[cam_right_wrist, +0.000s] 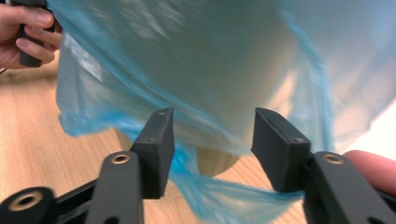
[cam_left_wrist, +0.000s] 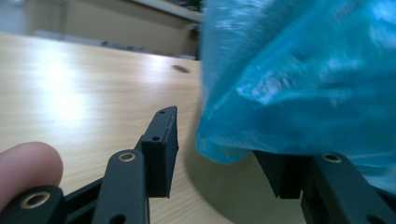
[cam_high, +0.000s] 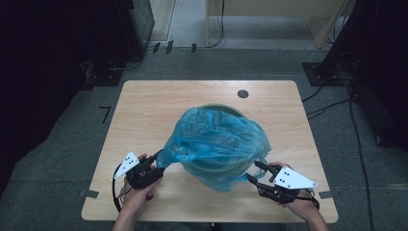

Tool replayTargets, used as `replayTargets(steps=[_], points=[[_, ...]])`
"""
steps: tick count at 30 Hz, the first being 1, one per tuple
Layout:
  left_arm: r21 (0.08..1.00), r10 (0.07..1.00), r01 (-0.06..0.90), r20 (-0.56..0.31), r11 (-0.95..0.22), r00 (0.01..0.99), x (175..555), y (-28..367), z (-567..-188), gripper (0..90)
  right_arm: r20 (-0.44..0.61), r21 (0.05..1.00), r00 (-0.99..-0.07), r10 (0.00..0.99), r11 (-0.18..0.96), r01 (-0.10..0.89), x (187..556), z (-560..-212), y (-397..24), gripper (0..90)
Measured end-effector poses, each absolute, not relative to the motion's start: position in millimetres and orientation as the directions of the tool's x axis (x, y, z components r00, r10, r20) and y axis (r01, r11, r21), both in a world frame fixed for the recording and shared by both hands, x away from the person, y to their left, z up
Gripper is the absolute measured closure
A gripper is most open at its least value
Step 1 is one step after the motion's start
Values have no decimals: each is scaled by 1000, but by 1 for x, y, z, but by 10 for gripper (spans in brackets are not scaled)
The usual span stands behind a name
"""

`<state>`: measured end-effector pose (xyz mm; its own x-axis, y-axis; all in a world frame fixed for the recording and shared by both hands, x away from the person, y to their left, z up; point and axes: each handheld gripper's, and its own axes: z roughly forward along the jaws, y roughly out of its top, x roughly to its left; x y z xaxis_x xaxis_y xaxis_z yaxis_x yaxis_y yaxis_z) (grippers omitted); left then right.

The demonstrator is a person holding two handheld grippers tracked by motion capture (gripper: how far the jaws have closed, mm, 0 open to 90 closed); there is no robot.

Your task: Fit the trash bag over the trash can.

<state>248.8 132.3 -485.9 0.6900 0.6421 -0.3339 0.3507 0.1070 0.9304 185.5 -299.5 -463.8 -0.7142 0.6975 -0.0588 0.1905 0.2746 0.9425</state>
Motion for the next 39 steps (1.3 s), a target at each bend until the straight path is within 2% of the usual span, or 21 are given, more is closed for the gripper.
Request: replayTargets(steps=[3,5,7,11,13,19,22,28,34,36,39], points=[[942,610,329,-302,71,733,246,131,-482,438,-74,941,-718,693,288,181,184,-462,-294,427],[939,607,334,-310,78,732,247,132,-480,359,-81,941,-709,700,289,178,184,-461,-292,412],[942,609,324,-308,88,731,246,131,-479,318,-93,936,-681,726,297,188,185,-461,-289,398],[960,638,266,-255,81,726,241,127,-474,315,-109,929,-651,751,310,202,187,-461,-284,395],[964,651,248,-252,100,716,240,127,-472,333,-118,928,-663,739,320,192,185,-459,-282,393],[960,724,243,-268,142,636,242,127,-467,657,-147,933,-723,675,338,126,176,-445,-284,405],[955,727,242,-287,170,624,243,125,-462,729,-157,937,-745,648,336,95,171,-439,-284,414],[967,715,195,-253,164,652,239,118,-448,747,-160,954,-783,601,299,34,162,-425,-283,512],[970,713,179,-243,166,657,241,117,-440,742,-132,980,-803,582,198,-18,153,-403,-285,518],[970,711,178,-243,167,660,241,117,-438,741,-126,986,-790,601,160,-35,151,-395,-285,518],[972,712,170,-234,162,662,241,116,-436,722,-124,991,-722,681,124,-54,156,-386,-283,528]])
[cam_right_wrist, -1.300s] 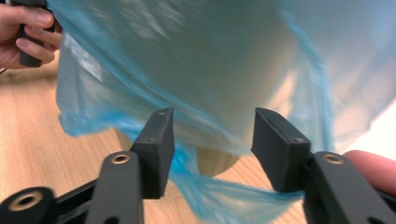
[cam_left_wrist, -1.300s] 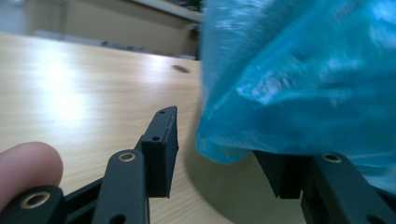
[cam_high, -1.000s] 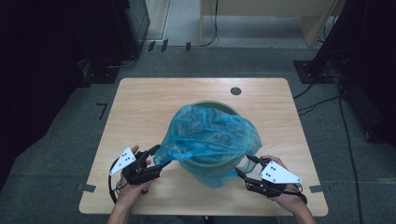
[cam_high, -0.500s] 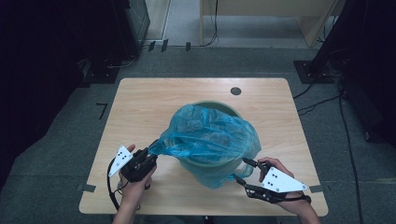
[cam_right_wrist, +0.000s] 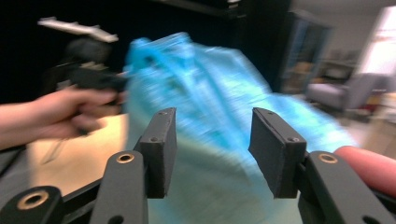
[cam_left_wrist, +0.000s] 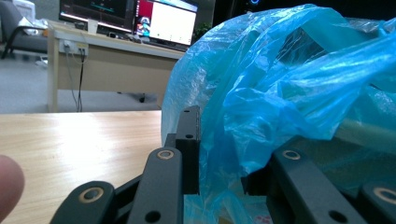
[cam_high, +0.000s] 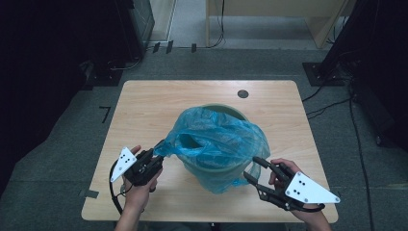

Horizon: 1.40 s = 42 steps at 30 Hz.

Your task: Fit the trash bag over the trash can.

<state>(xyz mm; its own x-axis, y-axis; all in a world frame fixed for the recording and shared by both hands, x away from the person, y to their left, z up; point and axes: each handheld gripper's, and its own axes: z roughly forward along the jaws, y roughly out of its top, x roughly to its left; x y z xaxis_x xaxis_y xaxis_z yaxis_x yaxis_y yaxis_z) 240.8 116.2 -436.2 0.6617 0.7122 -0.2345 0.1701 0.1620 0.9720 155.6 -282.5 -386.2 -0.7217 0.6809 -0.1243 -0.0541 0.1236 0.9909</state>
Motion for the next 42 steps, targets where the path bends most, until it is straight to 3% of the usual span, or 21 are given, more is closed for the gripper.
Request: replayTargets(steps=[8,16,19,27,30,35,42], points=[[977,702,149,-215,155,679,243,112,-427,700,-154,985,-635,757,168,-39,176,-387,-265,538],[979,702,146,-204,144,683,248,107,-423,681,-131,988,-582,802,154,-10,190,-387,-273,900],[978,703,136,-207,156,680,251,107,-419,678,-132,990,-552,823,140,-28,193,-385,-276,900],[972,700,110,-227,208,677,261,101,-406,796,-132,991,-477,869,122,-52,215,-378,-274,900],[952,675,153,-297,265,675,267,99,-398,790,-122,992,-446,887,114,-46,226,-374,-271,900],[962,724,162,-271,219,634,281,93,-388,790,-134,990,-401,906,137,-23,247,-366,-267,900],[942,739,272,-323,195,591,314,91,-398,850,-154,981,-348,925,185,57,290,-378,-265,900]])
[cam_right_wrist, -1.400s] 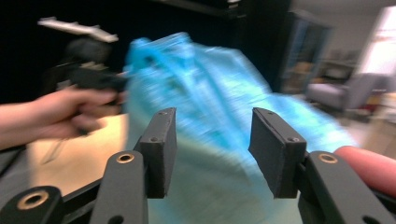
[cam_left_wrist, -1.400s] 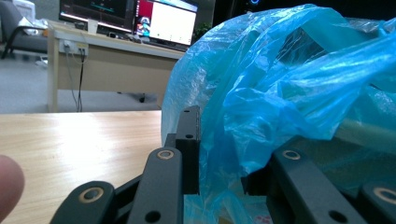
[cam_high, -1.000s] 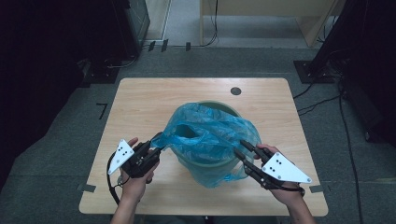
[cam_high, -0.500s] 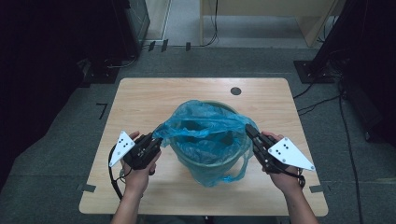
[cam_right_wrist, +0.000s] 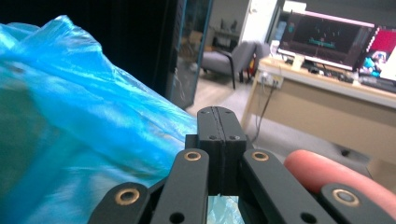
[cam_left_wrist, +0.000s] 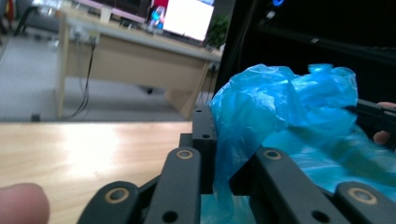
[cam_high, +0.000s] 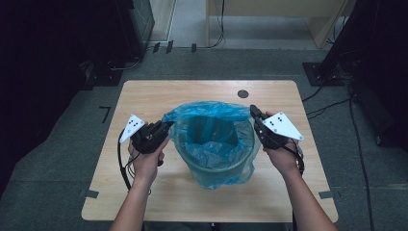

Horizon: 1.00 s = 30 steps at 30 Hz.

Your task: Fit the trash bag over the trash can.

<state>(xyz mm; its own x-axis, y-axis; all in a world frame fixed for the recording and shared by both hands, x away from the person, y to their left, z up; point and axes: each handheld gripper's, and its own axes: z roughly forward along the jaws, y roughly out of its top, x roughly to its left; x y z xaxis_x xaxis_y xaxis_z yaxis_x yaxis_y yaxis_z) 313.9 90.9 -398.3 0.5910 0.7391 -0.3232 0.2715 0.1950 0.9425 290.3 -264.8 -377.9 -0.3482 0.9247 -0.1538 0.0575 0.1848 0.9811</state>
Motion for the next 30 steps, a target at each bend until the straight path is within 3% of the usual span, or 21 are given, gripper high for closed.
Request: replayTargets(steps=[5,9,11,17,20,25,27,30], points=[[886,726,409,-428,218,539,339,87,-420,882,-127,976,-356,926,180,120,315,-392,-263,900],[829,712,519,-492,208,501,354,79,-437,889,75,973,-405,911,22,228,332,-401,-273,900],[800,714,564,-515,202,475,359,75,-444,891,113,960,-395,912,3,281,340,-412,-274,900],[748,773,648,-493,144,398,360,71,-475,895,152,928,-361,920,-6,373,345,-446,-271,900],[702,809,702,-477,117,342,357,75,-495,895,182,893,-301,936,-29,449,343,-473,-274,900],[685,832,726,-437,61,342,347,78,-514,880,247,846,-236,940,-91,525,335,-506,-283,900],[710,857,703,-385,39,342,340,77,-517,804,224,849,-243,944,-66,524,330,-509,-282,900],[748,859,662,-370,49,354,331,81,-519,593,175,859,-249,952,-24,512,320,-510,-282,900]])
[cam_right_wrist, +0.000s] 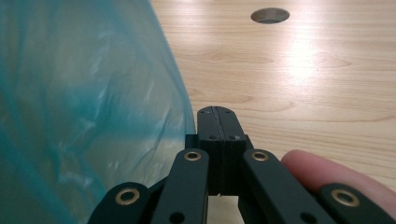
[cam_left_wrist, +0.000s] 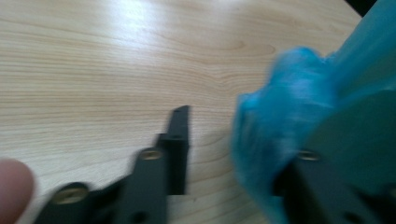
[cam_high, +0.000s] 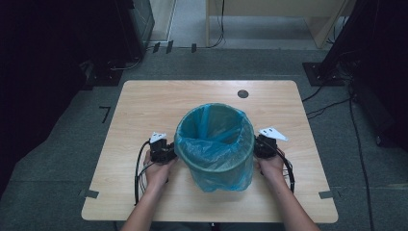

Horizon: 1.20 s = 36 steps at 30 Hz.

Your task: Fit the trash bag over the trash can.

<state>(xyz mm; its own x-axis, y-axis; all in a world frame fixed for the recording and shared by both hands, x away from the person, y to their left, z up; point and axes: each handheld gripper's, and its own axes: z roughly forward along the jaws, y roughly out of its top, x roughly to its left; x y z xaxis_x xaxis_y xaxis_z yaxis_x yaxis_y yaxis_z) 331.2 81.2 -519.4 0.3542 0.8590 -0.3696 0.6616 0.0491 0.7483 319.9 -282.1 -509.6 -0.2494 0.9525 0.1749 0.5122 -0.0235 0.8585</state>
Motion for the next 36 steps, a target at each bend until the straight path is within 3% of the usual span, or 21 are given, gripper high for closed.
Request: replayTargets(steps=[2,4,8,14,18,21,25,28,30,32,36], points=[[760,856,646,-381,74,350,326,86,-518,476,193,868,-267,944,-37,494,313,-507,-286,892],[792,849,602,-382,99,364,318,93,-514,430,206,887,-294,933,-51,460,306,-503,-290,758],[847,810,518,-383,116,444,303,110,-504,366,185,921,-344,920,-40,387,291,-488,-298,632],[895,776,416,-375,160,508,284,127,-489,348,127,958,-365,922,-19,286,270,-463,-302,660],[928,754,329,-342,176,561,269,129,-478,441,117,975,-374,920,-34,222,257,-447,-299,784],[940,747,298,-316,164,585,261,126,-474,550,123,980,-377,918,-53,192,251,-437,-295,814],[928,789,362,-284,85,545,261,118,-486,650,119,982,-396,910,-48,184,243,-437,-283,828],[890,852,456,-261,30,453,268,116,-498,684,79,979,-382,921,1,206,239,-450,-270,857],[864,859,500,-298,57,417,272,120,-503,613,63,972,-364,929,26,234,236,-464,-261,885],[863,835,498,-338,90,434,271,124,-504,452,82,968,-369,926,15,251,234,-471,-260,883],[901,824,426,-301,81,480,263,129,-494,223,78,972,-361,929,10,235,231,-468,-265,884]])
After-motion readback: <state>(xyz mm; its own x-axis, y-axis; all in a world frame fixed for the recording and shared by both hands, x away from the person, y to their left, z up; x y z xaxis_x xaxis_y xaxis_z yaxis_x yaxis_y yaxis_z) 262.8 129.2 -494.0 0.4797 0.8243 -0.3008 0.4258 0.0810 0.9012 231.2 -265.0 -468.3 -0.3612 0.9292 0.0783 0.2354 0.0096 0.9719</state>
